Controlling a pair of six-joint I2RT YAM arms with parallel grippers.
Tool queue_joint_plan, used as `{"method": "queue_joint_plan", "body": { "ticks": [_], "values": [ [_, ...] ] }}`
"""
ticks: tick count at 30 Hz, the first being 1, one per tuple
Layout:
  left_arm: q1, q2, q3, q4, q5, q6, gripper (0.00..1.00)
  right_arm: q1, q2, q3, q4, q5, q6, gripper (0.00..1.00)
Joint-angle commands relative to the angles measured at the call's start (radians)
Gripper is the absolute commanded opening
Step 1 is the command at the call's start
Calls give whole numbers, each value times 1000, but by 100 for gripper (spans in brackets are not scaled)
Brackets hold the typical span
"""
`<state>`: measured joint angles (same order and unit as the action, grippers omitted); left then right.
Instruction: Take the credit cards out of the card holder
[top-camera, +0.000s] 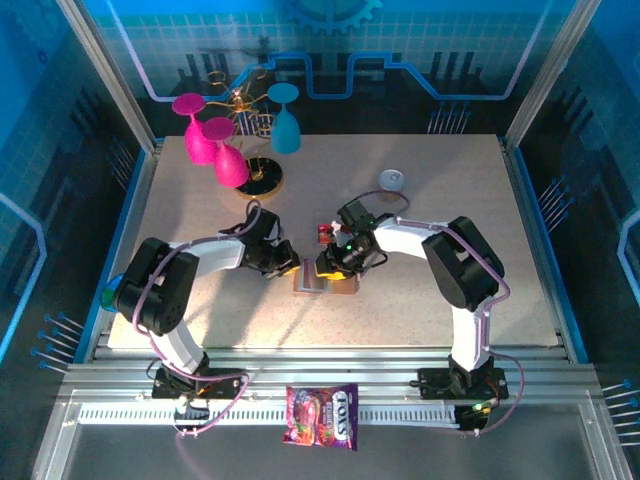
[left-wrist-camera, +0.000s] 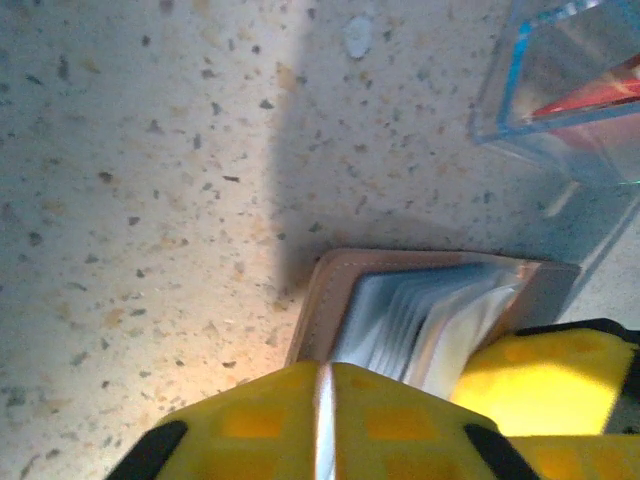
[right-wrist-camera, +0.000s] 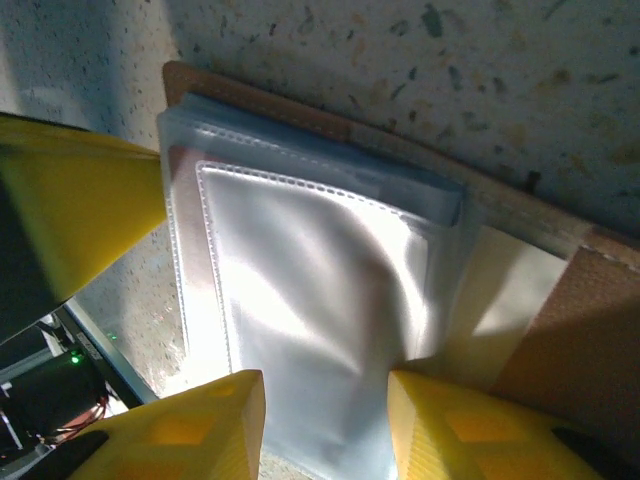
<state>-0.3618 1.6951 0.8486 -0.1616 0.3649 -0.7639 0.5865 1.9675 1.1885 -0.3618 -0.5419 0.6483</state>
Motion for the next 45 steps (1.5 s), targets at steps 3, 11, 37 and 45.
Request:
{"method": "queue_joint_plan", "body": {
  "ticks": [3,11,37,45],
  "values": [
    [-23,-65,37,-28,26,-45,20,-16,-19,-41,43,-29,37,39],
    [-49,-47,46,22,78,-97,22,-20,-30,-62,70,-33,49,38],
    [-57,32,27,85,131,-127,22,-38,-54,-95,146,-73,87,36],
    [-57,15,34,83,153,-126,25,-44,-101,-99,134,-65,90,37]
  ]
}}
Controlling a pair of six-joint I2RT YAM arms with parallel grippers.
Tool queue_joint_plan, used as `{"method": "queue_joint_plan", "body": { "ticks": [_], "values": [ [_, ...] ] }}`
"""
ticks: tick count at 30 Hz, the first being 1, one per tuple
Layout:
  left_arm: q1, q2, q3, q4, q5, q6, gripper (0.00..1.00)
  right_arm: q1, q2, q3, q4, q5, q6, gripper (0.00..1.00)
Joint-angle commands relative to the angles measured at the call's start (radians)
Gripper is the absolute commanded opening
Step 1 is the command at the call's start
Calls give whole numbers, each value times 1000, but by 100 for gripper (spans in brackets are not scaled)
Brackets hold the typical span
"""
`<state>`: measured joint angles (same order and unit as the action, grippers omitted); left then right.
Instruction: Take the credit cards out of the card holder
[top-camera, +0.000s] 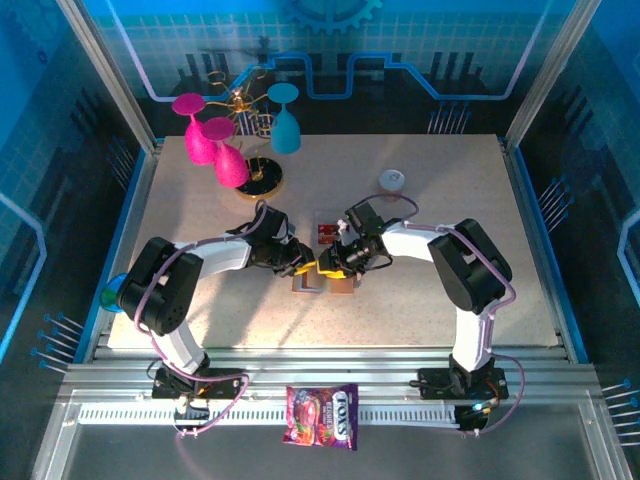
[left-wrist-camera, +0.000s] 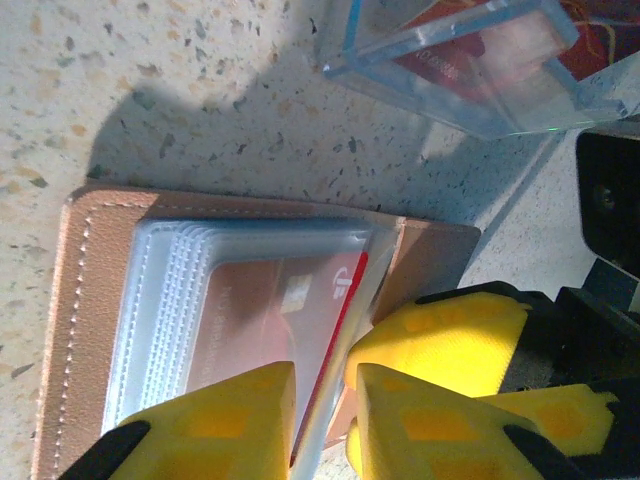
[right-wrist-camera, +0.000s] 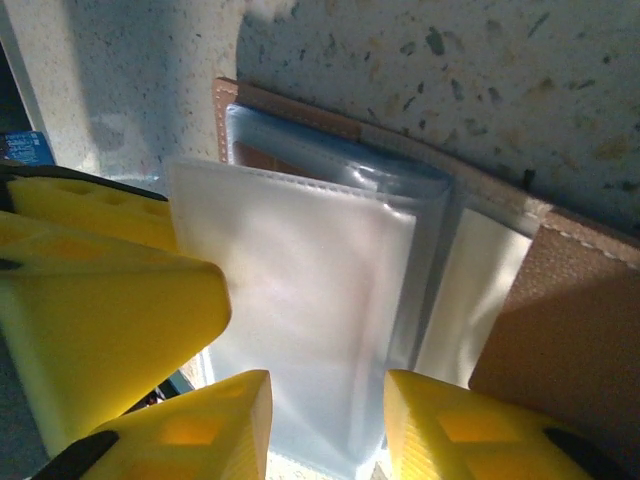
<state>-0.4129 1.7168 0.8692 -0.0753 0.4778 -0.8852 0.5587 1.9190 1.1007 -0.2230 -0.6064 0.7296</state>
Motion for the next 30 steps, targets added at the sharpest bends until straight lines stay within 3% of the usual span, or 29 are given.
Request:
{"method": "queue_joint_plan", "body": {
  "ticks": [1,14,30],
  "values": [
    [-7,-9,16,-6,41,-5,26,-20,-67,-13,-12,8,10,38],
    [-64,18,101,-21,83,-2,38,-87,-201,25,-241,148,-101,40],
    [-160,157,224,34,108,-48,48,-131,-293,-12,-276,182,-113,40]
  ]
}}
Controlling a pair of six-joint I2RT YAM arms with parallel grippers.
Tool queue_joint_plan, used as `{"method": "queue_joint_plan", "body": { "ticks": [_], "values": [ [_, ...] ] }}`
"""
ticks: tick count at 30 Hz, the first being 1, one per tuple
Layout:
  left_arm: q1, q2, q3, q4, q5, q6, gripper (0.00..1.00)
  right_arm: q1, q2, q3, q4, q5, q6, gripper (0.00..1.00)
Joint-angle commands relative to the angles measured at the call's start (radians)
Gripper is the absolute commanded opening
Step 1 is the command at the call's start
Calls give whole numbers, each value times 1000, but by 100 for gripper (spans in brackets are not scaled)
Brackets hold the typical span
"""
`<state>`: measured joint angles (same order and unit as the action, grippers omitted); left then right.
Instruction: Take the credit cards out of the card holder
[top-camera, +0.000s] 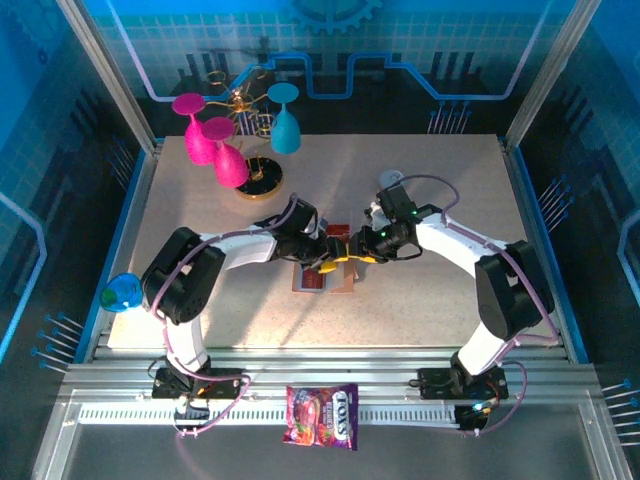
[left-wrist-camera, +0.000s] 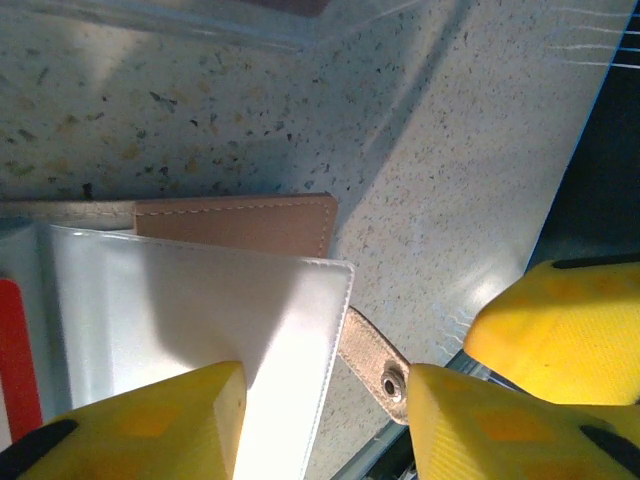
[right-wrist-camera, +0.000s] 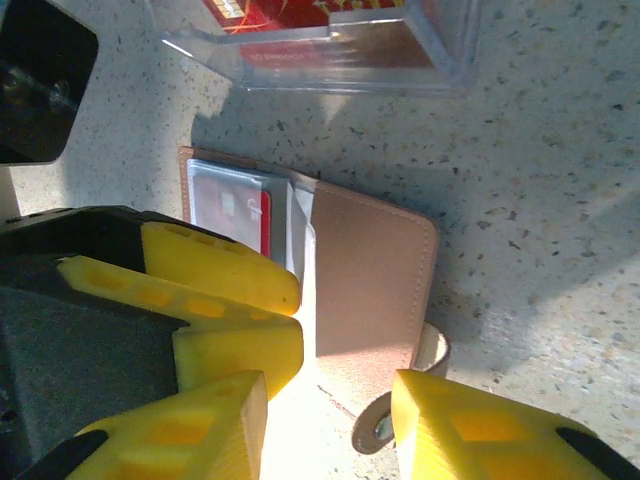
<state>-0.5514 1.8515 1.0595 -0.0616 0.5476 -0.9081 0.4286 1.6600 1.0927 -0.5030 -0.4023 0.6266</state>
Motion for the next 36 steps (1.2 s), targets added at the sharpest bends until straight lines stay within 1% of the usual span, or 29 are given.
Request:
{"method": "queue_joint_plan", "body": {
  "ticks": [1,6,11,19,28,34,36],
  "values": [
    [-22,23,37,21,38,-26,50,-1,-35,-6,3,-23,-10,40],
    [-17,10,46,0,32,-9,56,-1,-48,-20,14,-30,0,40],
    [-10,-2,43,-5,29,-5,57,-1,-52,-25,24,-39,7,40],
    [47,-83,-5,-26,-9,17,55,17,-38,-18,58,-82,36,38],
    [130,-168,-76,-98,-57,82,50,96,33,37,86,-105,69,37],
    [161,-187,-113,-145,-85,126,49,145,88,59,124,-119,106,36],
    [169,-190,-129,-144,-86,132,46,158,106,61,137,-122,117,35]
  ]
}}
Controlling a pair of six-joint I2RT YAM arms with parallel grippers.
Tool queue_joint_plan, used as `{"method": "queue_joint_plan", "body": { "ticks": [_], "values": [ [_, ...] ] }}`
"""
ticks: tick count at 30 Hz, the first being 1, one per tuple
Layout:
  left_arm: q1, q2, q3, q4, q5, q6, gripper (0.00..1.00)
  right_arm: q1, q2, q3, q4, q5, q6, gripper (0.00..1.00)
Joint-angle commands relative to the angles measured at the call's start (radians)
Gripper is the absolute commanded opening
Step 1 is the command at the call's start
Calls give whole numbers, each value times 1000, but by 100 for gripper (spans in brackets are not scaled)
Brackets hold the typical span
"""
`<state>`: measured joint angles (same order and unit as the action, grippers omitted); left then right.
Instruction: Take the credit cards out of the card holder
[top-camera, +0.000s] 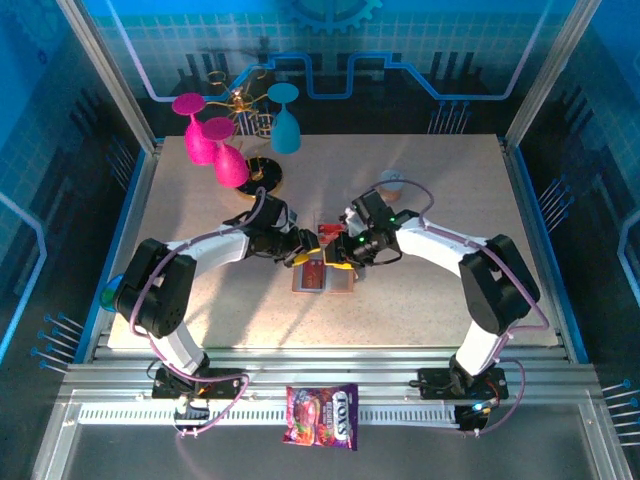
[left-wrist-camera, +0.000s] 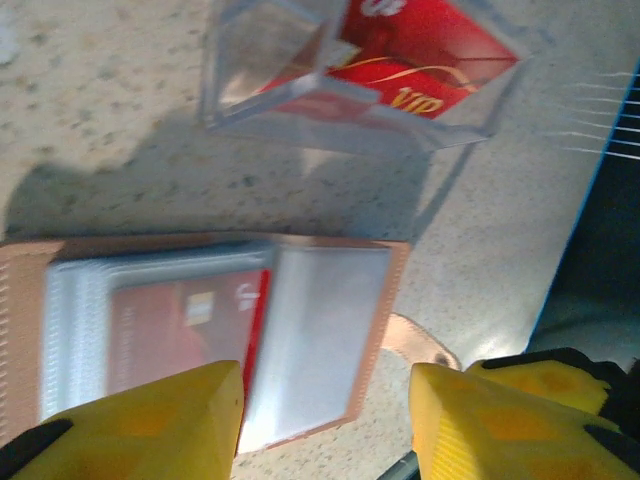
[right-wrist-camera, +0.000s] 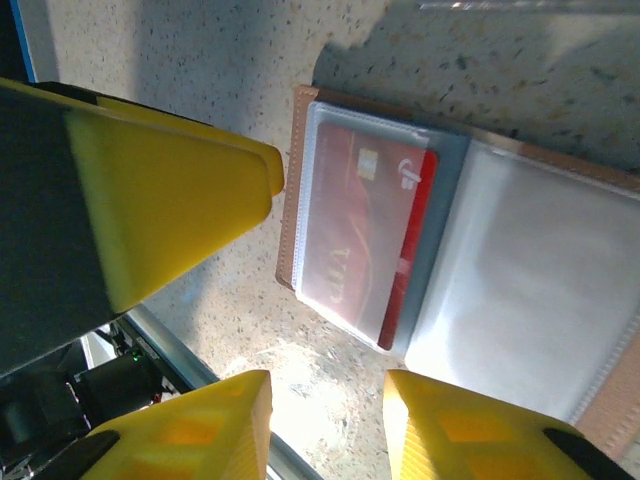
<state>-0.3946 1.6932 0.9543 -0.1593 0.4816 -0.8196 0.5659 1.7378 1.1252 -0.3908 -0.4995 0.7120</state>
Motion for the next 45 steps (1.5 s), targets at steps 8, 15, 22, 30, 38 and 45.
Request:
{"method": "queue_joint_plan", "body": {
  "ticks": [8,15,22,30,38,45],
  "values": [
    [26,-20,-51,-50,-20,64,29,43,90,10,98,-45,75,33],
    [26,-3,-55,-88,-39,96,19,51,133,11,125,-45,88,29],
    [27,12,-73,-68,-13,95,15,55,173,18,137,-52,89,29],
    [27,31,-92,-69,-23,96,15,58,198,16,153,-56,93,29],
    [26,44,-92,-77,-29,100,14,58,209,16,164,-62,94,29],
    [26,43,-90,-85,-34,102,14,58,216,20,136,-39,76,31]
  ]
}}
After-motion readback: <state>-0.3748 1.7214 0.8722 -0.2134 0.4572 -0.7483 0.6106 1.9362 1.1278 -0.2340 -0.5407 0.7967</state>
